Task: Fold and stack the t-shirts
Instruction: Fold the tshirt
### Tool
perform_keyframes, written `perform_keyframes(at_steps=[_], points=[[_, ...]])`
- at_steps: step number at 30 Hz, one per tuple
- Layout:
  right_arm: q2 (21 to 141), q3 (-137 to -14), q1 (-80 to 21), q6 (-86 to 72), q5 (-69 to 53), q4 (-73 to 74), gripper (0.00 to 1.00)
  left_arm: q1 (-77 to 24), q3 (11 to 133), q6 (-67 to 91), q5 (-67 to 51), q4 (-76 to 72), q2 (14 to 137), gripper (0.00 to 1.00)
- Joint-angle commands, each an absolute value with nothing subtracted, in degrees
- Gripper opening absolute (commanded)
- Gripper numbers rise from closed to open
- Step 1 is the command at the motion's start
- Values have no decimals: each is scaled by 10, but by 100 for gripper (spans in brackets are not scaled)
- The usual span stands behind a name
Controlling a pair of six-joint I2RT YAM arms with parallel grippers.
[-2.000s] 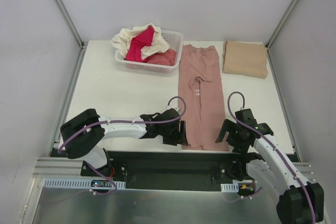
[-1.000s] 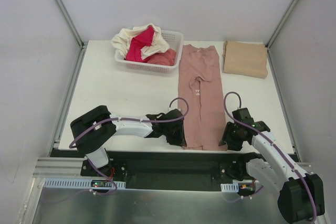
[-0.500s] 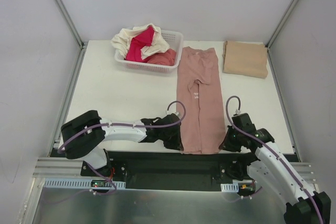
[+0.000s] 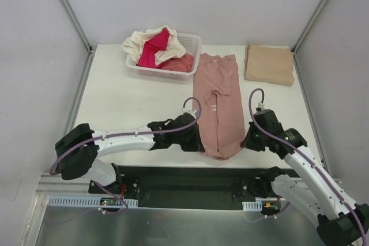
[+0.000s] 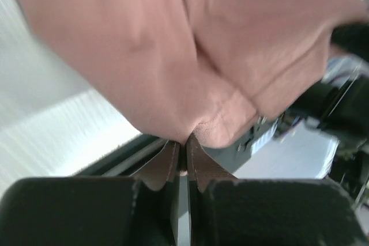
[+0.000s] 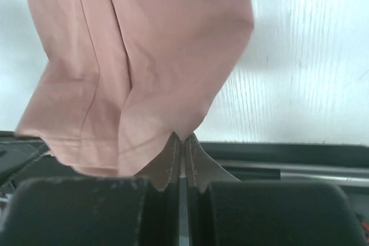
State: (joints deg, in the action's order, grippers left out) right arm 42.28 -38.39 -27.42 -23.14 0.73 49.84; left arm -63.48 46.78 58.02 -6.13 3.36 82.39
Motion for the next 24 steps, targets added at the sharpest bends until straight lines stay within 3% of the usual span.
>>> perform_keyframes(at_steps=[1,12,24], points=[[496,-460,-276,-191,84,419,1,-557,545,522,-84,34,849,0],[745,-646,-200,-146,53,344,0,-427,701,444,-158,63,957,0],[901,-774,-149,-112,30,336,1,-346,850,406,-227,87,1109,0]])
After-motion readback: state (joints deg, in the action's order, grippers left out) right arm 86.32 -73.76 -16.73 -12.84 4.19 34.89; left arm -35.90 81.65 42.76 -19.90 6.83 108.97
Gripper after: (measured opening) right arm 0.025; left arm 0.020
